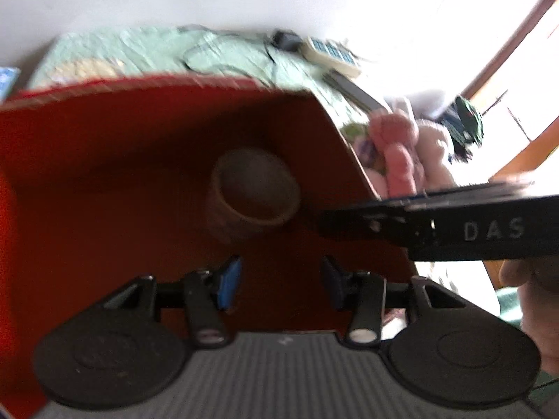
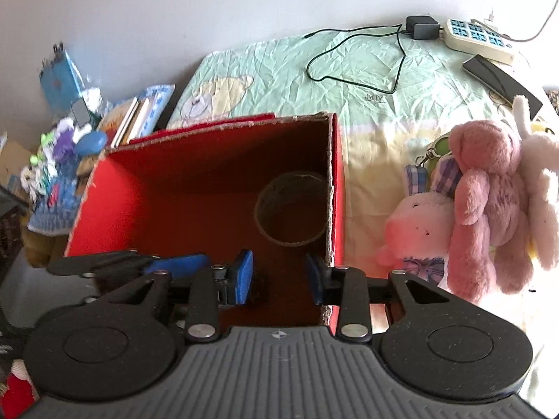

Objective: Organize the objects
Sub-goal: 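Withdraw the right gripper up out of the box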

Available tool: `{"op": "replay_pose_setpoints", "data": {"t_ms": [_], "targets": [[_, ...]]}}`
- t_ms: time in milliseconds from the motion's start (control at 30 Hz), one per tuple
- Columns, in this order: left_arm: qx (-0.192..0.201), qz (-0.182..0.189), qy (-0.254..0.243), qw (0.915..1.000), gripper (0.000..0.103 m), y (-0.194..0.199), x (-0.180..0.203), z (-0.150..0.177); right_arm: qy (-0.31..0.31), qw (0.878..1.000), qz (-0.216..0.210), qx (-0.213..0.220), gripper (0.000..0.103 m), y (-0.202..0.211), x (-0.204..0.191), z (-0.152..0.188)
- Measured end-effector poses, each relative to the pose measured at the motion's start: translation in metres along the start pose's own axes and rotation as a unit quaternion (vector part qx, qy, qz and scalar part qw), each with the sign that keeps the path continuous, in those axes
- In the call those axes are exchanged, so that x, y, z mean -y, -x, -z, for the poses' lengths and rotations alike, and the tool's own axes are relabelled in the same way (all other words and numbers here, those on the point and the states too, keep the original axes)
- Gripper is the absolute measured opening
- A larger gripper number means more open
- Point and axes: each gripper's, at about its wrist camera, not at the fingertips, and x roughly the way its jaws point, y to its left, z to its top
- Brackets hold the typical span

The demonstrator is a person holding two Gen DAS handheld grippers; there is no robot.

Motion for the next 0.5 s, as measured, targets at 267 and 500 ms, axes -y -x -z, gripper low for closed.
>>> {"op": "replay_pose_setpoints", "data": {"t_ms": [267,500], "targets": [[0.050,-0.084,0.010,0.9952,0.051,0.045,-0.019,0.006,-0.030,0.999,-0.039,-0.004,0.036,-0.004,-0.004,-0.004],[0.067,-0.189,0.029,0.9793,0.052,0.063,-0.028,0.008,-0.021,0.996,-0.062,-0.053,0.035,-0.039,-0.034,-0.018]]}}
